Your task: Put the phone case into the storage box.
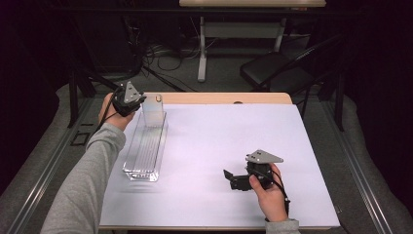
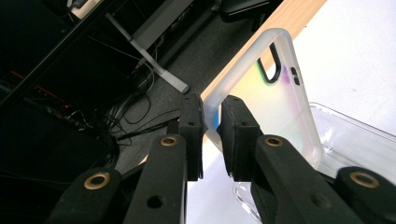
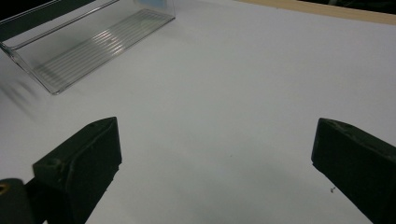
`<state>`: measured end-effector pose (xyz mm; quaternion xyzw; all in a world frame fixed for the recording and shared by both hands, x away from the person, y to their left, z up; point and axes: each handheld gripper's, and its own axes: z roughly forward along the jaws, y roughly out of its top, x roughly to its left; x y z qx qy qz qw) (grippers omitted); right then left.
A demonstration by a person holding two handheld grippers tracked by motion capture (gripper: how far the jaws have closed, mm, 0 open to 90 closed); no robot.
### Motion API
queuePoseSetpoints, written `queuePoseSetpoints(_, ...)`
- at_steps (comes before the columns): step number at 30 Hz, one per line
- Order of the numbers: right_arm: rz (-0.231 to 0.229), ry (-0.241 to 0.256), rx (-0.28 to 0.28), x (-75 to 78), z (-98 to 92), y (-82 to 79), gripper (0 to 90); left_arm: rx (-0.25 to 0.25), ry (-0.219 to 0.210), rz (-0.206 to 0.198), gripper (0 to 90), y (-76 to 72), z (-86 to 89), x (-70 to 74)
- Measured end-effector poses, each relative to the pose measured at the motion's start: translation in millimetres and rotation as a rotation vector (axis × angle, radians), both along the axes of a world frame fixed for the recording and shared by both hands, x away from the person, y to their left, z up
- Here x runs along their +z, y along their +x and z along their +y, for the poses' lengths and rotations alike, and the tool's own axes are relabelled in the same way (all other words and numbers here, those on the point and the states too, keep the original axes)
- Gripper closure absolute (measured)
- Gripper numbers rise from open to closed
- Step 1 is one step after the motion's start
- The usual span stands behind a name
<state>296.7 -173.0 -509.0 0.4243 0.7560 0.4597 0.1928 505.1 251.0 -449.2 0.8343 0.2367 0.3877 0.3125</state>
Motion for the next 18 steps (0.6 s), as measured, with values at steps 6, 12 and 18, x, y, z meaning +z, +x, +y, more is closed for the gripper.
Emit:
queuePoseSetpoints(6,0.002,0.002,0.000,-0.5,0.7,0.0,1.4,-0.012,0.006,-0.006,79.8,0.8,-0.6,-1.3)
queuePoseSetpoints(12,0.008,-0.002,0.003,-1.3,0.7,0.1,1.4,-0.027,0.019,-0.010,79.8,1.9,-1.2,-4.0)
queuePoseSetpoints(18,0.006,-0.007,0.005,-2.7,1.3,0.5,1.5,-0.031,0.020,-0.026,79.9,1.8,-1.8,-7.6)
